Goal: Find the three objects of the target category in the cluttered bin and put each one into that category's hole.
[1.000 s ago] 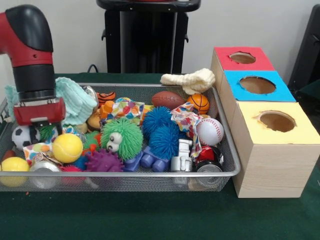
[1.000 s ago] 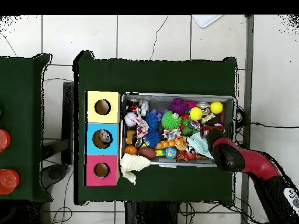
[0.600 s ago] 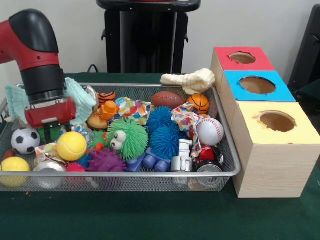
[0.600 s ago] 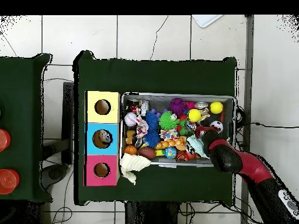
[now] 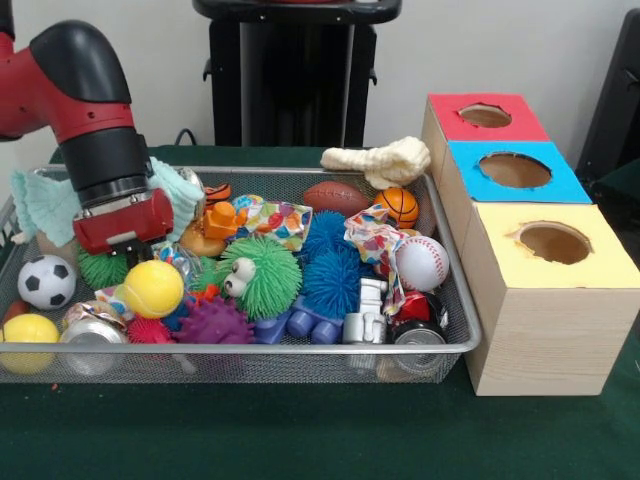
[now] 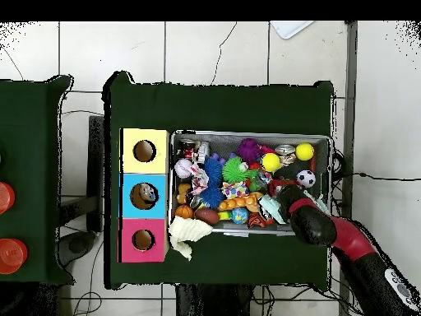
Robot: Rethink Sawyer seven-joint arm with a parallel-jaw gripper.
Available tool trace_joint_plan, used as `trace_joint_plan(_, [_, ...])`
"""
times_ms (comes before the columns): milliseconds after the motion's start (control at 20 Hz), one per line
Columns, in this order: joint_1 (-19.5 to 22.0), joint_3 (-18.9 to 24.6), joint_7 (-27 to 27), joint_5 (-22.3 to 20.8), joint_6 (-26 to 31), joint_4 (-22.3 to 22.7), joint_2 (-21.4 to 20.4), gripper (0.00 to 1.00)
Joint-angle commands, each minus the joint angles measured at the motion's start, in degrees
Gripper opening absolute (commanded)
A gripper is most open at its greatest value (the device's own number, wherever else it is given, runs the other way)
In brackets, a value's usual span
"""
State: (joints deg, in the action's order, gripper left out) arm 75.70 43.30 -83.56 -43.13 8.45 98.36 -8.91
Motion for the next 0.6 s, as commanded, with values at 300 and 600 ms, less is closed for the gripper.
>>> trace_joint_plan(300, [-2.1, 2.0, -0.8, 4.2, 8.2, 6.1, 3.2, 0.0])
trace_joint_plan(600, [-2.9, 1.1, -1.5, 5.5, 7.8, 6.5, 2.7, 0.0])
